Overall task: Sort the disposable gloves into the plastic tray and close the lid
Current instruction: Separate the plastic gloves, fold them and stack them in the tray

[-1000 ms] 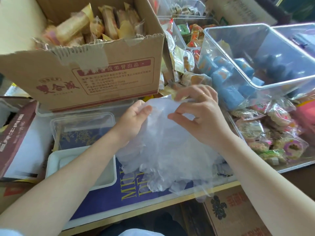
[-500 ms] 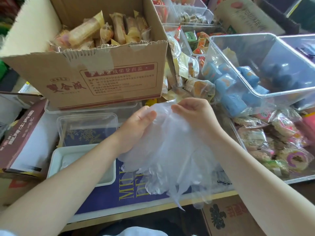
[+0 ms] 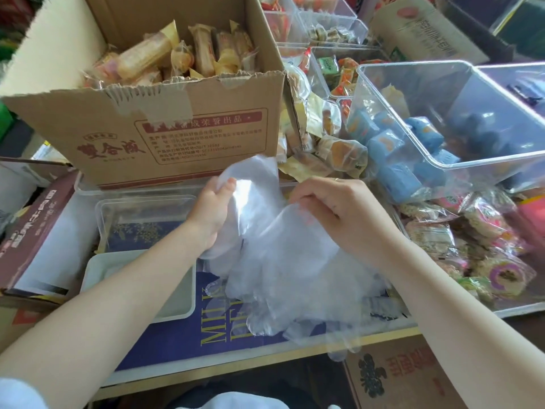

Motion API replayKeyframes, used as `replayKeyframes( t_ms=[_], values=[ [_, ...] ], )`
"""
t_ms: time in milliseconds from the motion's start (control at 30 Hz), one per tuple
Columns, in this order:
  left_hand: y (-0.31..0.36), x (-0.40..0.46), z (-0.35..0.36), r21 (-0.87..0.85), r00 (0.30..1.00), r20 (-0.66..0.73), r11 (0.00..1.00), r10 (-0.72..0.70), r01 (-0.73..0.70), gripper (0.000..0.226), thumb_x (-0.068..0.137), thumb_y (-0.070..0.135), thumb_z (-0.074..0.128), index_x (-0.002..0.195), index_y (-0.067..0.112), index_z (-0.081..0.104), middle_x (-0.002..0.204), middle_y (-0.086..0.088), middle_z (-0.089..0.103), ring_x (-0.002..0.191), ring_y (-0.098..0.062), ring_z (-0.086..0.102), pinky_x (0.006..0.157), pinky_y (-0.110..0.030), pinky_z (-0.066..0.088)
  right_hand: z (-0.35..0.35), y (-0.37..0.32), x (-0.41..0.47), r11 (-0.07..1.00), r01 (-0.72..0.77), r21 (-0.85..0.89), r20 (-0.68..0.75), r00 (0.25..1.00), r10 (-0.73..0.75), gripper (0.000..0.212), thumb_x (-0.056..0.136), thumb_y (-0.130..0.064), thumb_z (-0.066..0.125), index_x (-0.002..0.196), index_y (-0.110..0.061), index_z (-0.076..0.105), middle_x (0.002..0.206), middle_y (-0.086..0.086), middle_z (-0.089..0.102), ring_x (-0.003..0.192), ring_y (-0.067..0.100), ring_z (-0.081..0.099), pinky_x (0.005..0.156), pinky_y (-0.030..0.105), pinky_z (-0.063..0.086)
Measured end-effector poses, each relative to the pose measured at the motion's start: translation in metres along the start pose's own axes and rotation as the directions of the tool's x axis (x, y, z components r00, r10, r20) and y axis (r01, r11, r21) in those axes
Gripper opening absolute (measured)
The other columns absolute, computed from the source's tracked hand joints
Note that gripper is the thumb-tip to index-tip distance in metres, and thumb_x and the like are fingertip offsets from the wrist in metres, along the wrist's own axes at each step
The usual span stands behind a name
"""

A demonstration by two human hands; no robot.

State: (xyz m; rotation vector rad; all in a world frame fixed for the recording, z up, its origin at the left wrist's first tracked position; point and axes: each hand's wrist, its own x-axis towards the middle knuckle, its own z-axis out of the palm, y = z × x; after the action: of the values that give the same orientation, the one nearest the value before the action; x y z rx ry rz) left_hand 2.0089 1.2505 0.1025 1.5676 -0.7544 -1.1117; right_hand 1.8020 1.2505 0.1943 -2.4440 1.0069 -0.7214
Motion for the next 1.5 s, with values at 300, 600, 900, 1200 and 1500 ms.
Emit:
replayKeyframes(
  t_ms=[300, 600, 900, 1200, 1500],
  values=[
    [0.011, 0.008, 0.001, -0.109, 0.994, 0.033, 0.988, -0.108, 0.111, 0.013, 0.097, 0.032, 0.047, 0.099, 0.021, 0.053, 0.086, 0.011, 0.055, 0.081, -0.002, 0.05, 0.068, -0.016, 0.038, -0.01, -0.018, 0.001, 0.947, -0.151, 0.285, 0.323, 0.945, 0.054, 0.024, 0.084, -0.002, 0.046, 0.091, -0.022, 0.058, 0.062, 0.013, 0.047, 0.052, 0.016, 0.036, 0.052, 0.024, 0.032],
    [0.029, -0.012, 0.008, -0.136, 0.949, 0.311, 0.986, -0.049, 0.095, 0.023, 0.099, 0.027, 0.043, 0.101, 0.012, 0.061, 0.086, -0.002, 0.068, 0.083, -0.017, 0.064, 0.075, -0.029, 0.051, 0.017, -0.004, 0.023, 0.812, -0.379, 0.444, 0.217, 0.925, 0.312, 0.02, 0.079, -0.019, 0.073, 0.062, -0.017, 0.063, 0.049, -0.011, 0.035, 0.047, 0.007, 0.027, 0.045, 0.021, 0.022],
    [0.029, -0.029, 0.004, -0.08, 0.828, 0.56, 0.995, 0.002, 0.051, 0.029, 0.097, 0.02, 0.046, 0.121, 0.007, 0.057, 0.106, -0.01, 0.06, 0.095, -0.024, 0.055, 0.075, -0.036, 0.043, 0.027, 0.014, 0.026, 0.974, -0.214, 0.079, 0.016, 0.977, 0.214, 0.013, 0.078, -0.033, 0.073, 0.077, -0.02, 0.069, 0.131, -0.002, 0.05, 0.127, 0.021, 0.036, 0.104, 0.038, 0.025],
    [0.031, -0.041, 0.006, -0.086, 0.693, 0.708, 0.99, 0.139, -0.111, 0.047, 0.091, 0.027, 0.034, 0.132, 0.009, 0.049, 0.129, -0.008, 0.058, 0.121, -0.02, 0.053, 0.097, -0.025, 0.043, 0.035, 0.024, 0.023, 0.996, -0.059, 0.074, 0.087, 0.995, 0.053, 0.026, 0.081, -0.037, 0.061, 0.083, -0.012, 0.055, 0.064, -0.016, 0.048, 0.059, 0.003, 0.042, 0.07, 0.015, 0.033],
    [0.002, -0.038, -0.024, 0.361, 0.727, 0.672, 0.919, -0.14, -0.156, 0.012, 0.095, 0.023, 0.053, 0.093, 0.022, 0.065, 0.082, 0.015, 0.066, 0.076, -0.002, 0.06, 0.073, -0.017, 0.046, 0.033, 0.035, 0.021, 0.929, -0.286, 0.235, 0.129, 0.956, 0.262, 0.034, 0.086, -0.02, 0.066, 0.117, -0.021, 0.051, 0.065, 0.019, 0.046, 0.053, 0.005, 0.039, 0.052, 0.012, 0.031]
  ],
)
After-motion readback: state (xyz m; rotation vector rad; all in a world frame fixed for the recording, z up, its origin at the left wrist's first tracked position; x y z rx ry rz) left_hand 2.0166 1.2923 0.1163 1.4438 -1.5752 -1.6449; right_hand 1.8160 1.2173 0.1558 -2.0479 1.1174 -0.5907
